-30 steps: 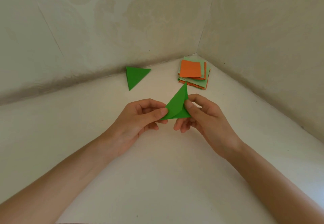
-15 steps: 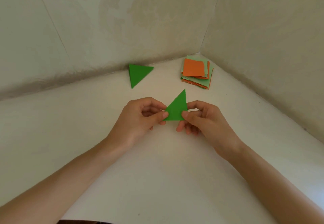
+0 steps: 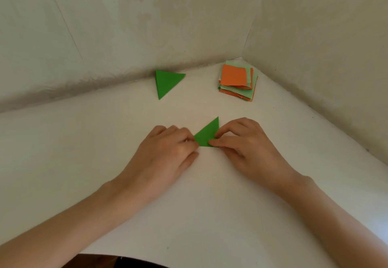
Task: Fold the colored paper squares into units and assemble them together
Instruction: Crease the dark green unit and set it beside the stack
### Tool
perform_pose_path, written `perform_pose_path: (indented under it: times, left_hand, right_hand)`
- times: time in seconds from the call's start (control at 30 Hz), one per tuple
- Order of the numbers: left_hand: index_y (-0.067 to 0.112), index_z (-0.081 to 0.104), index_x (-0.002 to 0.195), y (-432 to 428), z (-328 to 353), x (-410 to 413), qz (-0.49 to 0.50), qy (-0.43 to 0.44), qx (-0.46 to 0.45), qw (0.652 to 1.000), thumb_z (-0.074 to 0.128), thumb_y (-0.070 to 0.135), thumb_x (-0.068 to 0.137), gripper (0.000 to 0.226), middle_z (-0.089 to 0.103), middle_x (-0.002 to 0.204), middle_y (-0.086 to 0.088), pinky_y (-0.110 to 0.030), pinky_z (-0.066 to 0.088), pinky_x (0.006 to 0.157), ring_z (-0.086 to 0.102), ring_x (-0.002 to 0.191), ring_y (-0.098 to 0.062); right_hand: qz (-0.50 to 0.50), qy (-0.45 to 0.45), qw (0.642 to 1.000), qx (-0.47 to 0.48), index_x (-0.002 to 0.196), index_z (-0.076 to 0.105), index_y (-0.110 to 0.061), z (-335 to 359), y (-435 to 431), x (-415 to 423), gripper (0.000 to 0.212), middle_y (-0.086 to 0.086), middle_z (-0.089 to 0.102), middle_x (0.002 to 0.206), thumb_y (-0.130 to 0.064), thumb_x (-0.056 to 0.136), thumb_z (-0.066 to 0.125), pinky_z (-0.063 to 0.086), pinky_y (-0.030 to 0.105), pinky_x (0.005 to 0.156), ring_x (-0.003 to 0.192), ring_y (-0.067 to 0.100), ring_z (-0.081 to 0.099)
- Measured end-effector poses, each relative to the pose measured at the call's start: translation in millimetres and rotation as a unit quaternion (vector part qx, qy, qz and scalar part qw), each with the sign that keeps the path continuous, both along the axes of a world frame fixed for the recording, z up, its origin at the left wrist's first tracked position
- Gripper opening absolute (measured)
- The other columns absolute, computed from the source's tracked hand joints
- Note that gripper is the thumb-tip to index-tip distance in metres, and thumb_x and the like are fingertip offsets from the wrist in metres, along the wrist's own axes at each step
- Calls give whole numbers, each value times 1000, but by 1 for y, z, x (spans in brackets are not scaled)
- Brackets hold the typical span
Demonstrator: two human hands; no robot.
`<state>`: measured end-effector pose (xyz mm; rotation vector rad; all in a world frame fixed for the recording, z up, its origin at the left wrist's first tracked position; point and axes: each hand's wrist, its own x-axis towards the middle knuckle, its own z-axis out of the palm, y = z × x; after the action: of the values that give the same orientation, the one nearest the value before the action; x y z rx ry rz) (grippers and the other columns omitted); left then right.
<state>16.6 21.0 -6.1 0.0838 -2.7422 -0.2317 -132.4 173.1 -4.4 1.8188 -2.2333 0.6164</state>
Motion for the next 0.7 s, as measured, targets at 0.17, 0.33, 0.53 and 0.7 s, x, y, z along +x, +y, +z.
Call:
perform_pose_path:
  times: [0.17,0.33,0.53,0.7]
  left_hand:
    - [16,69,112,-1,-2,17,-8,-63,37,997,38,42,91,45,63,112,9,-27,33,83,52,100,-14]
    - [16,69,111,-5,-2,16,-15,-46,42,998,40,37,90,42,65,110,10,-24,30,86,46,101,-14]
    - [16,69,113,-4,-4,18,-14,-37,47,998,40,36,89,42,64,112,10,-23,31,87,44,101,-12]
    - [16,69,112,-1,-4,19,-10,-32,41,999,40,36,89,43,64,111,10,-25,32,87,44,99,-12]
  right_hand:
    - [-1,93,994,59,123,62,-18,5,-6,9,62,8,57,89,-3,74,27,43,36,79,79,28,53]
    - [-48,142,986,80,124,61,-26,3,-14,4,74,7,55,89,-2,67,21,45,39,78,81,31,53]
    - [-121,145,979,74,121,64,-28,-2,-14,-13,75,8,58,101,-5,66,18,43,41,84,93,26,41]
    - [-180,144,970,80,121,64,-16,2,-10,-17,71,14,59,113,-10,66,19,43,46,90,99,39,53]
